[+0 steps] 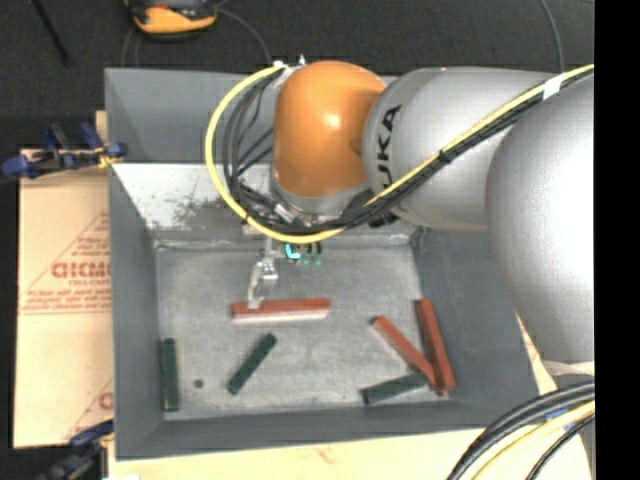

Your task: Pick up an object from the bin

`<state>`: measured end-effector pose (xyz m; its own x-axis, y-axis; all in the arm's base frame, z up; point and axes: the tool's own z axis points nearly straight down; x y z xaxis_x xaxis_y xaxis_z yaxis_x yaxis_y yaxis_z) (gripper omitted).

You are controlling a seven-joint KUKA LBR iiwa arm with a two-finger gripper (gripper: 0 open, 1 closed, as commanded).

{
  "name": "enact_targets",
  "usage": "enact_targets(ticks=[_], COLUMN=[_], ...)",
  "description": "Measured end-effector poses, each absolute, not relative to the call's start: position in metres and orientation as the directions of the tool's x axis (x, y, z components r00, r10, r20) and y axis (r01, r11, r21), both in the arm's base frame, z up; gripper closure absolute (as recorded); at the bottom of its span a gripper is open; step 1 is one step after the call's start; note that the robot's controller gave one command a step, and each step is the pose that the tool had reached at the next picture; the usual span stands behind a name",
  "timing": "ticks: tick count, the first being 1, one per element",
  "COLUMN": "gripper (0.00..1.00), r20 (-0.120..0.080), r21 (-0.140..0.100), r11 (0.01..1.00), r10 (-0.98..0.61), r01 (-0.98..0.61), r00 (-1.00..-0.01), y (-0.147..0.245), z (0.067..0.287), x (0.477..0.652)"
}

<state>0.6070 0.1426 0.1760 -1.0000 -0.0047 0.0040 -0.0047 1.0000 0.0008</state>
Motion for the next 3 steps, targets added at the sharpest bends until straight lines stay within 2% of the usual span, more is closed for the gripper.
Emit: enact_targets(ticks=[2, 3], gripper=[0.00, 0.00], r20=[-0.006, -0.015], r21=[0.003, 0.005], r11=[1.000, 1.000], r10=[-0.003, -0.008], r01=[-0.003, -0.008], r00=[-1.000, -1.000], y=[0.141, 0.136], z=[0.178, 0.166], x=[0.608, 0.606])
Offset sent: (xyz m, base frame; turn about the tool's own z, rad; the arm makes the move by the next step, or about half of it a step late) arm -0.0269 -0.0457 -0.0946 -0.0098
